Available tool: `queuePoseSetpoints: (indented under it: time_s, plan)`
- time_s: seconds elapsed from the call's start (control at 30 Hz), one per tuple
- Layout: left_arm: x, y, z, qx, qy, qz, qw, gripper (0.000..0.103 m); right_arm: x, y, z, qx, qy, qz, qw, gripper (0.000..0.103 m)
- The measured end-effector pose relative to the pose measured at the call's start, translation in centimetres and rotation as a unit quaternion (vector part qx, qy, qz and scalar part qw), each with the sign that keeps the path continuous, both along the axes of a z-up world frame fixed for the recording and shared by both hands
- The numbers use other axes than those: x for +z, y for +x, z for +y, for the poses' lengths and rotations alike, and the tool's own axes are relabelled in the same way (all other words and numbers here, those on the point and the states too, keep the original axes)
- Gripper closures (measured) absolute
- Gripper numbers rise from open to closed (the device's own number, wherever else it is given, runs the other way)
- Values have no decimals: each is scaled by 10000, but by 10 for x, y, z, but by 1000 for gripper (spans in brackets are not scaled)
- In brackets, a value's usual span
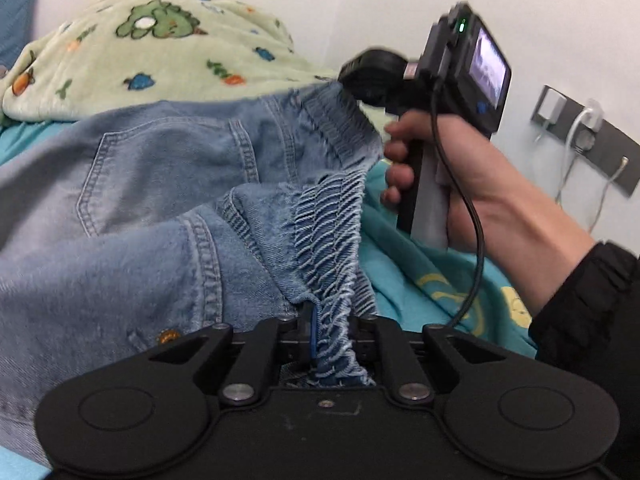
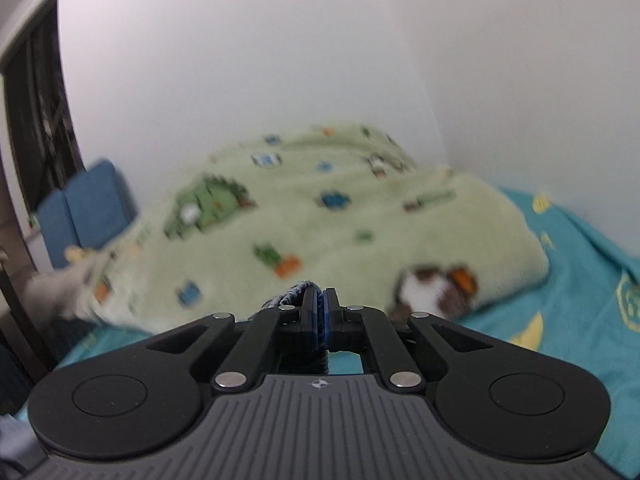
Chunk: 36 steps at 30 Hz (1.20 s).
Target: Fold clothes
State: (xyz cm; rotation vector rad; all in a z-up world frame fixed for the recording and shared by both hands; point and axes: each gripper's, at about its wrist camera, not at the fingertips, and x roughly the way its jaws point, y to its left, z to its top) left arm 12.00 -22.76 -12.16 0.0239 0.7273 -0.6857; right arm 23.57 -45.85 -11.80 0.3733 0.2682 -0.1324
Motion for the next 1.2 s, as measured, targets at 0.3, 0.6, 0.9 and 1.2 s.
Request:
queuePoseSetpoints:
  time_s: [0.3,0.6,0.9,1.2]
  plan:
    - [24,-15,23,7,105,86,9999,71,6,-20,12,-112,20,384,9992,52]
    - [86,-77,89,-400,-200,-296,9986,45,69,-104,49,-163,24,407,9990,56]
    - [114,-90,168,476,-413,-309,9975,45,48,-214,132,-316,1345,752,9876,51]
    - [98,-92,228,1607,-1049,131,9813,43,-24,-233,164,-775,2983,1806,9340,37]
